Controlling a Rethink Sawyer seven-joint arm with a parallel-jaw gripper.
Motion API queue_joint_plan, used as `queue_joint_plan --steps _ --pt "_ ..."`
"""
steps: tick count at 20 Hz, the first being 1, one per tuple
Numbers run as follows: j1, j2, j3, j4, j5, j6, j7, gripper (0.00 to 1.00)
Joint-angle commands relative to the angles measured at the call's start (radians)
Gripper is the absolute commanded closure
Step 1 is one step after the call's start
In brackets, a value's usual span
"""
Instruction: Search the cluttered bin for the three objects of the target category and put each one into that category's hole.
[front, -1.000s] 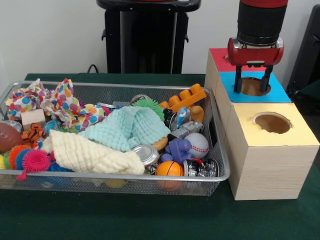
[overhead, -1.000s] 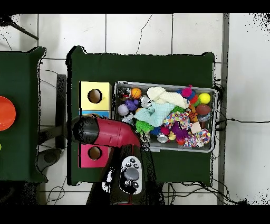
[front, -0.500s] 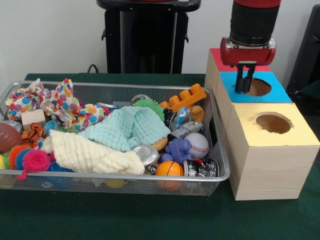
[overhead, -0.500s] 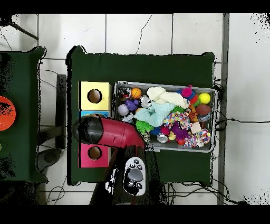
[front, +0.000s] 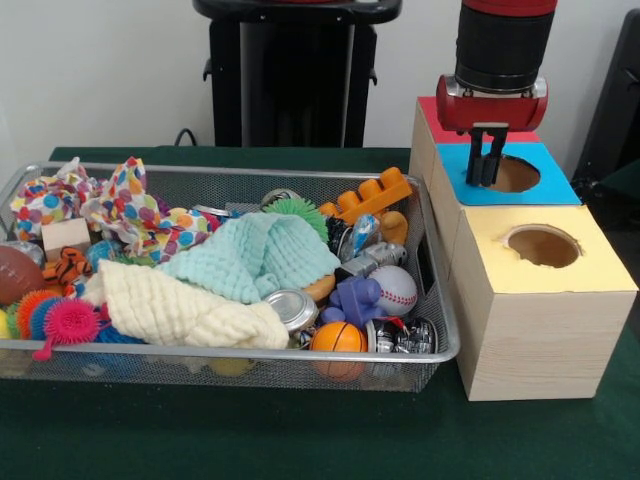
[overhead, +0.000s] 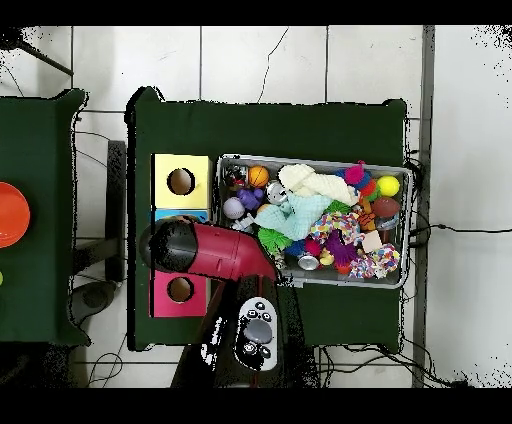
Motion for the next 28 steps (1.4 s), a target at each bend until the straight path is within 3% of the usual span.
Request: queue_joint_plan --steps 1,10,17,21,24,28 --pt "-0.055 0.092 -0.004 0.013 -0.065 0.008 0.121 1.0" --pt "-0.095 -0.014 -0.007 0.035 -0.096 0.145 0.047 1.0" --pt "-0.073 -0.135 -0.031 -0.011 -0.131 0.371 0.065 1.0" --pt "-0.089 -0.164 -0.026 -0.03 -0.148 0.44 0.05 1.0" --pt "-0.116 -0.167 -0.015 -0.037 -0.167 0.446 0.022 1.0" --pt "-0.162 -0.126 0.021 -0.032 -0.187 0.373 -0.008 1.0"
